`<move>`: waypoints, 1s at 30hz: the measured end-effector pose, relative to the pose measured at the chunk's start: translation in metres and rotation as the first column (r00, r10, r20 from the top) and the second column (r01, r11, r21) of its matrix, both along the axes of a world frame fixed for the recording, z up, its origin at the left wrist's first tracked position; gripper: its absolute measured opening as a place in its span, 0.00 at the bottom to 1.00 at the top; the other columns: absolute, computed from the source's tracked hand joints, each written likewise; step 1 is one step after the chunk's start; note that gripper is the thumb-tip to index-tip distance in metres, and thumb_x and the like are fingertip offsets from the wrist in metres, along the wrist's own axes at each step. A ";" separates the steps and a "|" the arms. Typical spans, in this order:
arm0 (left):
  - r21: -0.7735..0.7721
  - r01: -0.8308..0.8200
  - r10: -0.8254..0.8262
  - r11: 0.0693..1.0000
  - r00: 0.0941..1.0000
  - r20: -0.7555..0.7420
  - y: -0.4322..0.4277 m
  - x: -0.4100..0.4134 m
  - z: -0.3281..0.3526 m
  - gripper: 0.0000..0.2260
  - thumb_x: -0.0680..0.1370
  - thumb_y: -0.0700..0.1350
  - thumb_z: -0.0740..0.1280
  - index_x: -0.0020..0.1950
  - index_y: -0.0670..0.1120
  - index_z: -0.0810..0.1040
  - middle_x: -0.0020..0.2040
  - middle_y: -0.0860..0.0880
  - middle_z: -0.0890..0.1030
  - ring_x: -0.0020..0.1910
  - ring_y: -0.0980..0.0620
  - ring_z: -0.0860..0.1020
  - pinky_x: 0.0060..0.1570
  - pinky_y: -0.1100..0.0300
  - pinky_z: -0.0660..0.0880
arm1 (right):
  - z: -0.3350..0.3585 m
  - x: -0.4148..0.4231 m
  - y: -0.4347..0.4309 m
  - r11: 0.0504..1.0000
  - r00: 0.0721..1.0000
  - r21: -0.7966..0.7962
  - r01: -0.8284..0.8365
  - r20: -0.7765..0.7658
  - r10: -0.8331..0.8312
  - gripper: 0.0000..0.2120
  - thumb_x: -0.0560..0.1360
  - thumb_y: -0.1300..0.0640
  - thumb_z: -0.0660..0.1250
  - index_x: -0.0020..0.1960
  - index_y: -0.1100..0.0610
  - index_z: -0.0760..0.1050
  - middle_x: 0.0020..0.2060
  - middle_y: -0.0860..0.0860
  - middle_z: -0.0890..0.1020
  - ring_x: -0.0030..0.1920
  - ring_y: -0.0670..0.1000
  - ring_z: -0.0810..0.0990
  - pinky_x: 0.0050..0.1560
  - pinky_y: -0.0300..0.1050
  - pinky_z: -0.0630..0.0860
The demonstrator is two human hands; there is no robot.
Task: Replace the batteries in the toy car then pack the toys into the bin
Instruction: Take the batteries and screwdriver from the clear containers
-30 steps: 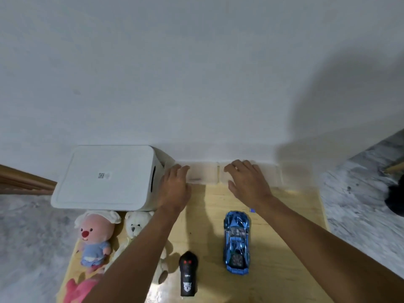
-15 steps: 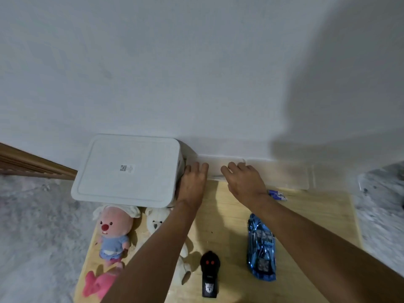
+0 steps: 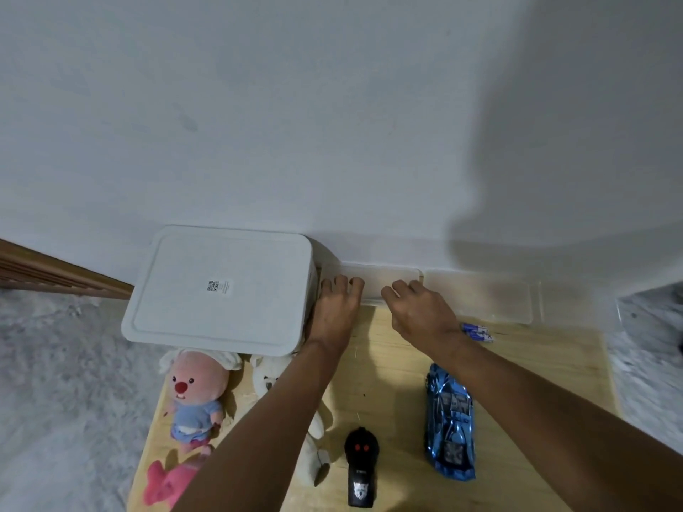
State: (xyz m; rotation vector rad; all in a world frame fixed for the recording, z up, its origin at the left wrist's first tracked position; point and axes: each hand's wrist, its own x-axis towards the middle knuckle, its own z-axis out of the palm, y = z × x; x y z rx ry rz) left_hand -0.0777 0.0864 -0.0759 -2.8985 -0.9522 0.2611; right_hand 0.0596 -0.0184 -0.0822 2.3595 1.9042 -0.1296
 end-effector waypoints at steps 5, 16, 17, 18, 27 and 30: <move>-0.078 -0.099 0.106 0.992 0.990 0.089 -0.007 0.004 -0.003 0.26 0.52 0.33 0.79 0.48 0.44 0.80 0.41 0.44 0.79 0.40 0.45 0.80 0.37 0.58 0.77 | 0.004 0.005 0.001 0.999 0.999 -0.011 0.032 -0.041 -0.032 0.15 0.58 0.66 0.75 0.44 0.58 0.79 0.37 0.54 0.81 0.35 0.57 0.80 0.27 0.48 0.76; -0.183 -0.110 0.154 0.977 0.958 0.242 -0.009 -0.002 -0.012 0.17 0.67 0.40 0.82 0.50 0.40 0.80 0.46 0.41 0.80 0.48 0.41 0.80 0.48 0.49 0.81 | 0.012 0.017 0.003 0.996 0.988 -0.064 0.060 -0.141 -0.069 0.16 0.73 0.58 0.65 0.61 0.53 0.76 0.52 0.49 0.82 0.52 0.55 0.78 0.48 0.49 0.79; -0.145 -0.099 0.135 0.985 0.955 0.266 -0.009 -0.001 -0.014 0.17 0.65 0.39 0.83 0.49 0.40 0.80 0.46 0.41 0.79 0.47 0.41 0.80 0.48 0.49 0.81 | 0.013 0.018 0.003 0.995 0.985 -0.067 0.068 -0.153 -0.078 0.17 0.73 0.57 0.65 0.61 0.53 0.76 0.53 0.49 0.82 0.53 0.55 0.78 0.49 0.50 0.79; -0.121 -0.102 0.133 0.987 0.950 0.282 -0.009 -0.001 -0.015 0.19 0.65 0.40 0.83 0.49 0.41 0.79 0.47 0.41 0.79 0.48 0.41 0.79 0.50 0.49 0.81 | 0.014 0.019 0.003 0.995 0.982 -0.067 0.076 -0.169 -0.086 0.17 0.73 0.57 0.65 0.62 0.52 0.75 0.54 0.49 0.82 0.54 0.54 0.78 0.49 0.51 0.79; -0.168 -0.115 0.175 0.979 0.896 0.408 -0.012 -0.002 -0.017 0.39 0.73 0.40 0.78 0.79 0.46 0.63 0.77 0.39 0.57 0.75 0.33 0.57 0.67 0.37 0.74 | 0.026 0.024 -0.015 0.901 0.965 0.404 0.159 -0.255 -0.056 0.07 0.74 0.63 0.71 0.49 0.53 0.77 0.48 0.50 0.73 0.50 0.52 0.73 0.35 0.49 0.78; -0.165 -0.106 0.162 0.981 0.911 0.380 -0.013 -0.002 -0.016 0.46 0.74 0.41 0.77 0.83 0.51 0.51 0.81 0.37 0.50 0.80 0.35 0.49 0.66 0.39 0.76 | 0.022 0.023 -0.017 0.852 0.986 0.505 0.136 -0.150 -0.068 0.05 0.75 0.61 0.72 0.49 0.52 0.80 0.46 0.51 0.74 0.48 0.54 0.73 0.45 0.52 0.76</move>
